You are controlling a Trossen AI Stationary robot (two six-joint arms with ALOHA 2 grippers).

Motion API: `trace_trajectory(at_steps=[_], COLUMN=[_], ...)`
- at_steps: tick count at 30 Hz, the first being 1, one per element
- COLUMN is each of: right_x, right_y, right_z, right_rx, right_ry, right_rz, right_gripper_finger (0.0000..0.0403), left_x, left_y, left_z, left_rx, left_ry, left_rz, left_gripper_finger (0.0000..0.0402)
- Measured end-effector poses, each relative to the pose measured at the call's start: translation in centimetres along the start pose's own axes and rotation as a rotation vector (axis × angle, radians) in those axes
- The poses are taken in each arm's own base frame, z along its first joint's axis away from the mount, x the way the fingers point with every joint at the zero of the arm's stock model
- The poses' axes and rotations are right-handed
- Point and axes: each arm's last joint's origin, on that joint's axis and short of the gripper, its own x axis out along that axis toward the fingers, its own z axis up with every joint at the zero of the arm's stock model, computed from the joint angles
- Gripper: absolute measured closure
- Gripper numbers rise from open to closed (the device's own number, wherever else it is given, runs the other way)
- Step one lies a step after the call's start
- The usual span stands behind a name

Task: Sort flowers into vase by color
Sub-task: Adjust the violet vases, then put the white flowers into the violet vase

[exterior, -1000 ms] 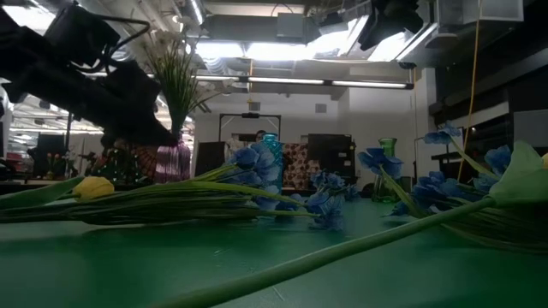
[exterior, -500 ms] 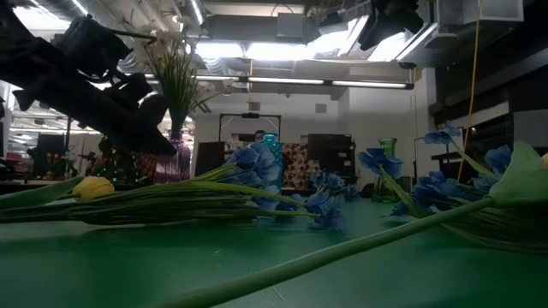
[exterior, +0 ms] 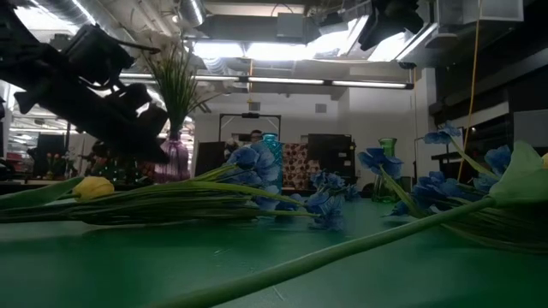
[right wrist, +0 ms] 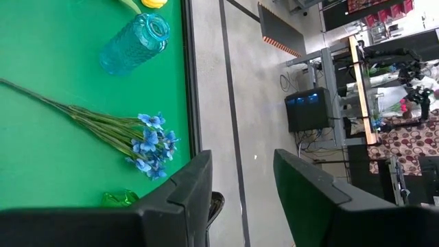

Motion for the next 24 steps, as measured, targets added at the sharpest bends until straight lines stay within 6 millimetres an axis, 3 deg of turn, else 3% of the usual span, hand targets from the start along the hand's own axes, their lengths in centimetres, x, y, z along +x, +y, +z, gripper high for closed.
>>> trace_trajectory(at_steps=[17,24], right_x=[0.0,0.0], right_y=[0.1,0.2], right_z=[0.0,-0.2], right_rx=[-0.005,-0.015], right_ry=[0.000,0.007], right_rz=[0.012,0.035], right_gripper_finger=[0.0247,0.0247], left_x=[-0.1,-0.4], left_y=[0.8,0.4], left_z=[-0.8,-1.0], left_rx=[0.002,-0.063], left_ry=[0.025,0.030], left_rz=[0.136,0.107], left_gripper_finger=[0.0401,0.0401])
